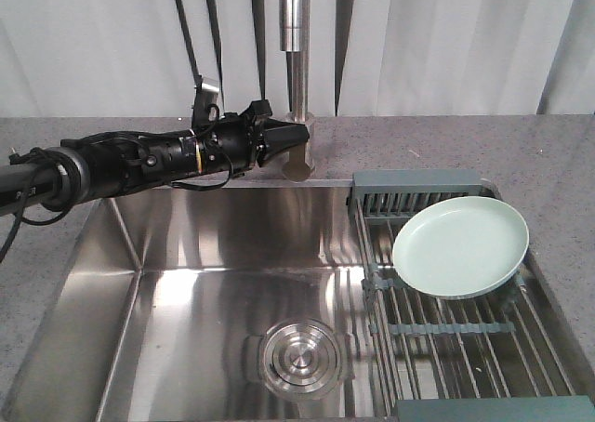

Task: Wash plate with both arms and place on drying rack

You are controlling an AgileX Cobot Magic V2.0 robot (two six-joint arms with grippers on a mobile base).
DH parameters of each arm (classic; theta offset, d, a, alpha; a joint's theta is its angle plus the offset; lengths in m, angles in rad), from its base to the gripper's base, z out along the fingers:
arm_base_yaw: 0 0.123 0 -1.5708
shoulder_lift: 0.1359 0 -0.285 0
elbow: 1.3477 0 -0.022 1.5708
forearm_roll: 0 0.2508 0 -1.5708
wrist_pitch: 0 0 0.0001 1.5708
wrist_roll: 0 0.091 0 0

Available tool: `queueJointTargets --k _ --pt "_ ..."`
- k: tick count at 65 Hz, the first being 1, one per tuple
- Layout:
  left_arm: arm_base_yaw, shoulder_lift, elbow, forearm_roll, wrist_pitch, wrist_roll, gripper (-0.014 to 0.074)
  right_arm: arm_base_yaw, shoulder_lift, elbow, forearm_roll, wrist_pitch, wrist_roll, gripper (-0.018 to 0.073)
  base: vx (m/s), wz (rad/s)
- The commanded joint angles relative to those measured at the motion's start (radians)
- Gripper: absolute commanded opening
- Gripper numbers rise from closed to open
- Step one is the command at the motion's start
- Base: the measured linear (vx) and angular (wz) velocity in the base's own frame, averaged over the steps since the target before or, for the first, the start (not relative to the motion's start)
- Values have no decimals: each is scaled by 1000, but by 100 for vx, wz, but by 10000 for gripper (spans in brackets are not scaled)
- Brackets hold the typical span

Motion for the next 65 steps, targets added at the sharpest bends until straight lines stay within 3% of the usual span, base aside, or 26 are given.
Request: queueJointTargets --k 1,15,34,46,54,65 --pt "4 -93 -34 -64 -57 -5 -6 -5 5 -30 -1 -71 -5 -7 0 0" --pt "54 -169 -3 49 -83 -5 -6 -5 5 -30 0 -70 -1 -7 0 0" --pt "175 -383 195 82 -155 -5 -6 -5 5 -30 15 -77 0 -7 0 0" --pt "254 -576 329 228 -190 -5 -6 -5 5 -30 45 -78 -1 -7 0 0" --pt "291 -733 449 270 -240 -5 -6 -5 5 -30 48 -78 -1 -7 0 0" --pt "306 -1016 634 334 -163 -5 -6 -5 5 -30 49 -78 -1 -7 0 0"
